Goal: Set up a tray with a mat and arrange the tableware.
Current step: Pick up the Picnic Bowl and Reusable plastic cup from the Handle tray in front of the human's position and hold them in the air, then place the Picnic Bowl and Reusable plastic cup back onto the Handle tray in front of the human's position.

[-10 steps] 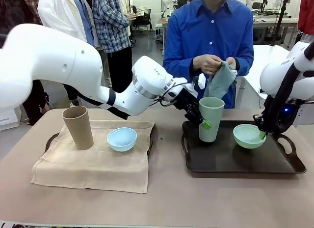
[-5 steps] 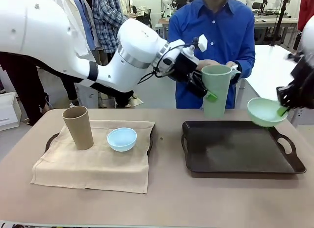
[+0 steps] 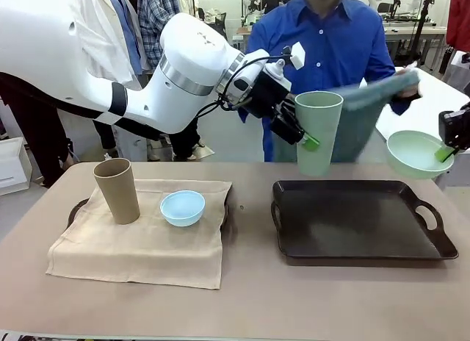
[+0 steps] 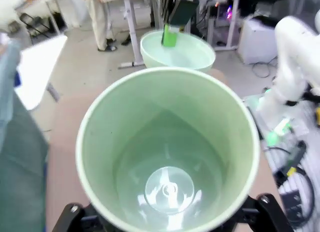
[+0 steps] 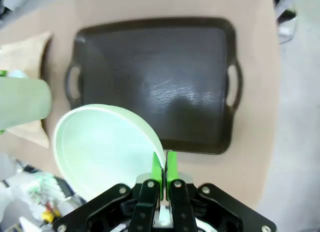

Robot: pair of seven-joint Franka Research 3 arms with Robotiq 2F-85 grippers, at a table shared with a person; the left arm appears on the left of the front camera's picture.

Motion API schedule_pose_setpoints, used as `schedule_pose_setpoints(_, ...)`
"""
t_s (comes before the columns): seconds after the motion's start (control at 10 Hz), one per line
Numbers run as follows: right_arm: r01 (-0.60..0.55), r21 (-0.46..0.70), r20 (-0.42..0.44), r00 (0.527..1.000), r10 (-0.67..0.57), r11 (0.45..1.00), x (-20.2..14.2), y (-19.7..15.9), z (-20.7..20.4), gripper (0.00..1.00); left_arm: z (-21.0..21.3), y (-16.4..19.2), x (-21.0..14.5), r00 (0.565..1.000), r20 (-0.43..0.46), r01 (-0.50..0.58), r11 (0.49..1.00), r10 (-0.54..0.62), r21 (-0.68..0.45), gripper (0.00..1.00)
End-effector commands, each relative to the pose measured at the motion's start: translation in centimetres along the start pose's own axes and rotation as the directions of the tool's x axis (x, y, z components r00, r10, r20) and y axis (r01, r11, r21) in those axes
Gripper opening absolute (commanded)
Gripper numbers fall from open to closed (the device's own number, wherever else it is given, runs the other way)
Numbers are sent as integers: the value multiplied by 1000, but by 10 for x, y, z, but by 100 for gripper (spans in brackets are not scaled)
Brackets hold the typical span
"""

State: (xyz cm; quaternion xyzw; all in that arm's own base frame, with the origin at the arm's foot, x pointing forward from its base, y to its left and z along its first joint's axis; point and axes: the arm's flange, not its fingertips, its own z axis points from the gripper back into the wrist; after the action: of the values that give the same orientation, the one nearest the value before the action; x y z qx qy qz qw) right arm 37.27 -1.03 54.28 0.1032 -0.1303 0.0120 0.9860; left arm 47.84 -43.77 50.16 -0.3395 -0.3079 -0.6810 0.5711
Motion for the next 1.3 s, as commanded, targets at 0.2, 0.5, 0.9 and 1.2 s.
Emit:
schedule_pose_setpoints(0.2, -3, 0, 13, 1000, 3, 1000, 2, 1, 6, 0, -2, 1, 8, 1000, 13, 13, 1000, -13, -5, 0)
schedule_pose_setpoints(0.5, -3, 0, 13, 1000, 3, 1000, 2, 1, 6, 0, -2, 1, 8, 1000, 13, 13, 1000, -13, -5, 0)
schedule_pose_setpoints(0.9, -3, 0, 13, 1000, 3, 1000, 2, 1, 6, 0, -2, 1, 8, 1000, 13, 13, 1000, -13, -5, 0)
schedule_pose_setpoints(1.2, -3, 0, 13, 1000, 3, 1000, 2, 1, 6, 0, -2, 1, 8, 1000, 13, 13, 1000, -13, -5, 0)
